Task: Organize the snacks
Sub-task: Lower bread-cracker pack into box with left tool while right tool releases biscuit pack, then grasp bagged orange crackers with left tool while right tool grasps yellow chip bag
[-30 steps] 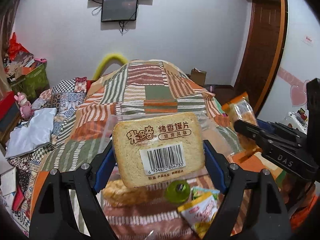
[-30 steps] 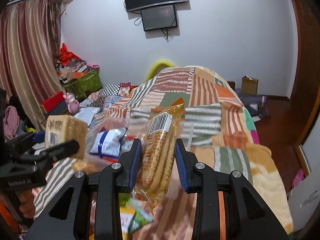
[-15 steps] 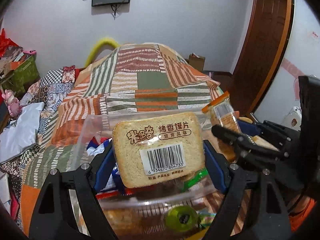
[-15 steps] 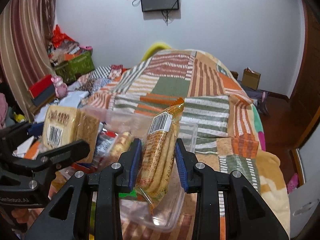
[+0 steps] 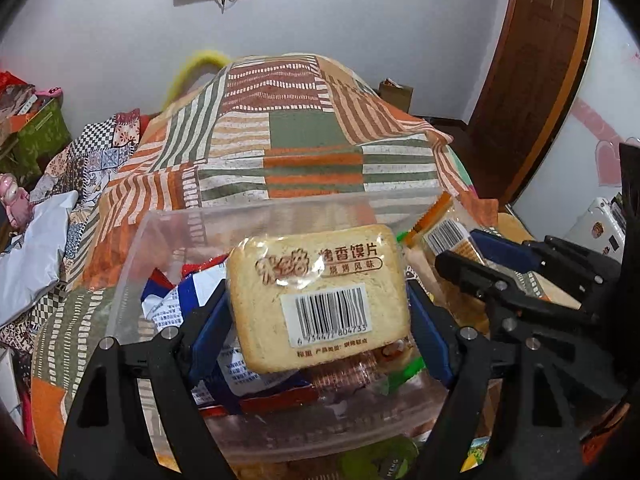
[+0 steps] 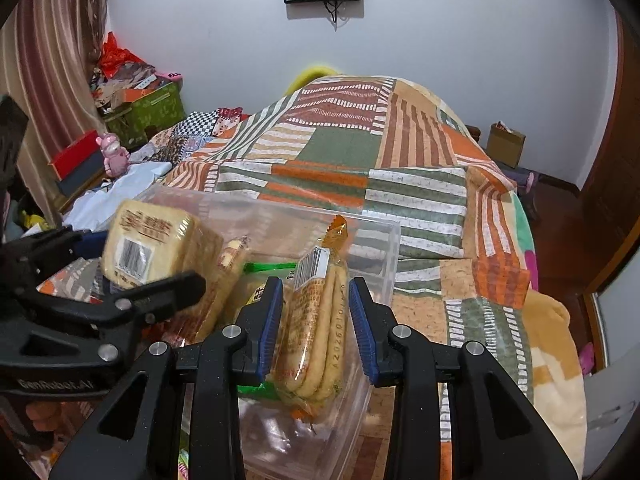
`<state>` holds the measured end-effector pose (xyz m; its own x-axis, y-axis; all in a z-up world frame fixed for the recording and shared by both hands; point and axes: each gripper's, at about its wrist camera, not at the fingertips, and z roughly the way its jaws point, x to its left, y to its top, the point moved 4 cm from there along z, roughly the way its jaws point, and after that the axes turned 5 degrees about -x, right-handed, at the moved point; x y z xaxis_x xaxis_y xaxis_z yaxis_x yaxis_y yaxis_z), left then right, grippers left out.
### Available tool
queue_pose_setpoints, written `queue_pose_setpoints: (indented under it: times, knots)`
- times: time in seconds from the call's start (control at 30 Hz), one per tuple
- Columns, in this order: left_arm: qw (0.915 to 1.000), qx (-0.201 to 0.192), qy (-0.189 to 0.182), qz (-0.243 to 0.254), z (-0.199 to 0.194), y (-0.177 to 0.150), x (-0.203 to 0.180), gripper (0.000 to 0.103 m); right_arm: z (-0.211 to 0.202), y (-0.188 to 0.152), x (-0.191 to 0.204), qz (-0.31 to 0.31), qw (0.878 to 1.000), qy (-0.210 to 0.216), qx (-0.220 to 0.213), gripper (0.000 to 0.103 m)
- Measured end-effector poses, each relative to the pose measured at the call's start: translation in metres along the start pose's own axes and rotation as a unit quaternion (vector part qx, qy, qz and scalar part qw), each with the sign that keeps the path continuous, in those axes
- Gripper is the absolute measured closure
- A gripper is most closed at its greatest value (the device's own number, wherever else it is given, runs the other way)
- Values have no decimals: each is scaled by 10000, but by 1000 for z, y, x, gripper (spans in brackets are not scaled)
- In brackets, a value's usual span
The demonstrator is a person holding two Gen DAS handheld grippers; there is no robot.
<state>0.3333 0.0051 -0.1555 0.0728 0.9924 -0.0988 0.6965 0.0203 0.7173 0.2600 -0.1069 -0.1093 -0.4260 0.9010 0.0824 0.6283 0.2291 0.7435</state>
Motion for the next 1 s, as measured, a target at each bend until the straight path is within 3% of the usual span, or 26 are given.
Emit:
queue_pose_setpoints:
  times: [0.37,0.57,0.93,1.0]
  knots:
    - [9994,-337,47,101,-46,6,-3,21,-37,8,4,47,9996,102,-267,59]
    - [9986,-495,152,49,-84,-1,7,21,-68,8,18,-32,9984,222,-511,58]
    - [9985,-406,327,-170,-119,-32,29,19,-93,-15,48,-217,9970,499,-556,56]
    - [9985,-342,353,-247,-121,-42,35,18,-94,-23,48,-141,9971,550,-501,51]
